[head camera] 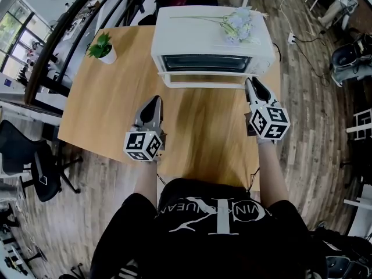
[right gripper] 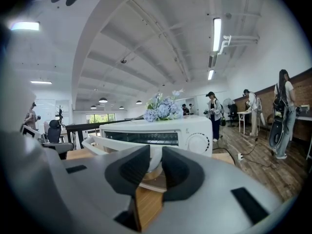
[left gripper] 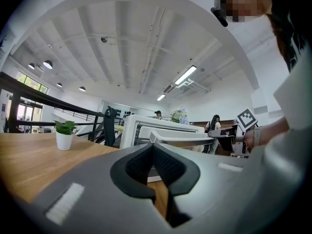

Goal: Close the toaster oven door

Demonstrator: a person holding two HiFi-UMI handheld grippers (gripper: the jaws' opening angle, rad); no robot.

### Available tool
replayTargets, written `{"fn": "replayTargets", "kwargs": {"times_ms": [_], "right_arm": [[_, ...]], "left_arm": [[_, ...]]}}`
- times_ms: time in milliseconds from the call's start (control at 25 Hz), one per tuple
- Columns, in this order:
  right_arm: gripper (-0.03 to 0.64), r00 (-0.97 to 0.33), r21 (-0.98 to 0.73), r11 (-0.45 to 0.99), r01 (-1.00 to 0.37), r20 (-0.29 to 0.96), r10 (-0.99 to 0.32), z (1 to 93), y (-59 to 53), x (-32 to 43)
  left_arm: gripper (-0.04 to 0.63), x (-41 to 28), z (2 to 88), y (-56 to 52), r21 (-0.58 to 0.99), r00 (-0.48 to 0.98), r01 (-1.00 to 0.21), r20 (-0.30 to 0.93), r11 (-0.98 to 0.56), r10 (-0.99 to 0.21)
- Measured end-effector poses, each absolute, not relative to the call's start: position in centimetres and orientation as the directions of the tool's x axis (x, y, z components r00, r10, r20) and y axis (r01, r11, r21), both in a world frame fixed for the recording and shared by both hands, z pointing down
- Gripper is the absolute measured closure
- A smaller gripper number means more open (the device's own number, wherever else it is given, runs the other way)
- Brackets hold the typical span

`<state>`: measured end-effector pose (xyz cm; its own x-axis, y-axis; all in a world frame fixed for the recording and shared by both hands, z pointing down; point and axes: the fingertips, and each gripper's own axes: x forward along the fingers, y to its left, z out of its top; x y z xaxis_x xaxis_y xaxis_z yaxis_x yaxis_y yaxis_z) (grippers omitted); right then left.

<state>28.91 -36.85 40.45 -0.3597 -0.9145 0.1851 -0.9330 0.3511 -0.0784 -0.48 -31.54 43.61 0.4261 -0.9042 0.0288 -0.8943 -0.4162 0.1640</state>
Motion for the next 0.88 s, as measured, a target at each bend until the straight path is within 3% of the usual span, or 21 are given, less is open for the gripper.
{"fn": "replayTargets", "kwargs": {"times_ms": [880], "right_arm": [[0.551, -0.342, -0.102, 0.330, -0.938, 0.150, -0.928, 39.1, -39.7, 29.0]], "left_arm": [[0.601, -1.4, 43.8, -32.2, 0.159, 0.418, -0.900, 0.056, -0.406, -0.907]]}}
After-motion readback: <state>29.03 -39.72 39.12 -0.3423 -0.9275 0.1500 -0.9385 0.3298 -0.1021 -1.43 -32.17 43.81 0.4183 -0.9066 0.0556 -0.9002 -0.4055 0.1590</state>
